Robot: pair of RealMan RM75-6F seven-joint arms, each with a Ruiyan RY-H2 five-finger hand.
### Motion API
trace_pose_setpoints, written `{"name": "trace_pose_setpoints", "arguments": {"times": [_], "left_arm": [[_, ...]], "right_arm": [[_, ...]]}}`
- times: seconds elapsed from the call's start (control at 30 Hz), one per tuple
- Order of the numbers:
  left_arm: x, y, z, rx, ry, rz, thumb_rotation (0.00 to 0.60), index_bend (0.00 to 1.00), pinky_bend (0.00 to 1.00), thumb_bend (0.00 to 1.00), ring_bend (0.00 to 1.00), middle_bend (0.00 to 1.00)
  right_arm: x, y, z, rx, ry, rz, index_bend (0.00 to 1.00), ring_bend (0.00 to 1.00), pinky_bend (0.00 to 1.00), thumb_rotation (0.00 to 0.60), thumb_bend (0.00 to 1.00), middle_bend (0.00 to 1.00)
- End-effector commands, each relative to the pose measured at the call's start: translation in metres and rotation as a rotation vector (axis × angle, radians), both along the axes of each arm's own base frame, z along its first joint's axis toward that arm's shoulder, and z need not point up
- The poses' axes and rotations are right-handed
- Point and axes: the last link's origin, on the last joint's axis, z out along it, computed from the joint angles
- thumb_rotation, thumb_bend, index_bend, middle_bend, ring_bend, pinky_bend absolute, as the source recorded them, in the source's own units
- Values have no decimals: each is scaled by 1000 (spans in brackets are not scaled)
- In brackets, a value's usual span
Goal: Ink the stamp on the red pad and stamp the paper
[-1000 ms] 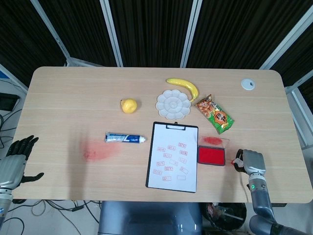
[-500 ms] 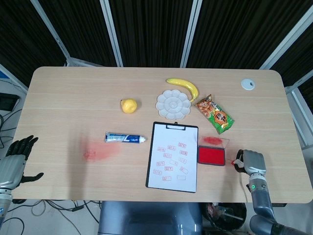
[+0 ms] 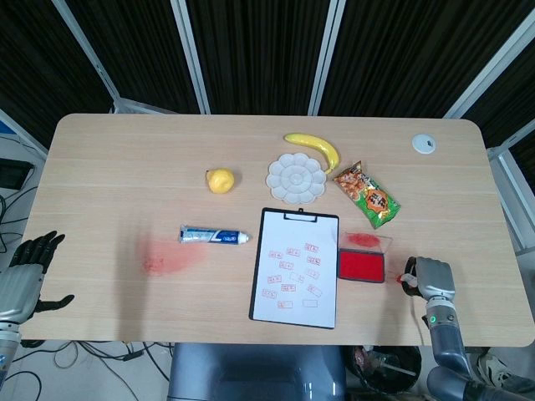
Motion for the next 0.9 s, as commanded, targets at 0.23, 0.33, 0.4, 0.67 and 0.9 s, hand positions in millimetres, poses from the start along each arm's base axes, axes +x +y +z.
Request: {"name": "trace_pose_setpoints", "arguments": {"times": [0.23, 0.33, 0.4, 0.67, 0.9], "left_arm": [[0, 0, 0, 0, 0, 0, 600, 0, 0, 15, 0, 0], [0, 0, 0, -1, -1, 1, 600, 0, 0, 15, 0, 0], [0, 0, 0, -1, -1, 1, 600, 0, 0, 15, 0, 0], [0, 0, 0, -1, -1, 2, 600, 0, 0, 14, 0, 0], [0, 0, 0, -1, -1, 2, 600, 0, 0, 15, 0, 0]], "right_arm": [[-1, 1, 0, 12, 9, -7, 604, 597, 773, 600, 377, 473], [-1, 1, 0, 17, 11, -8, 581, 578, 760, 600, 368, 453], [-1, 1, 0, 19, 11, -9, 569, 566, 749, 600, 363, 440], [1, 2, 0, 26, 10, -3, 538, 538, 729, 600, 355, 412], [2, 3, -1, 34, 11, -5, 508, 515, 714, 600, 332, 388]]}}
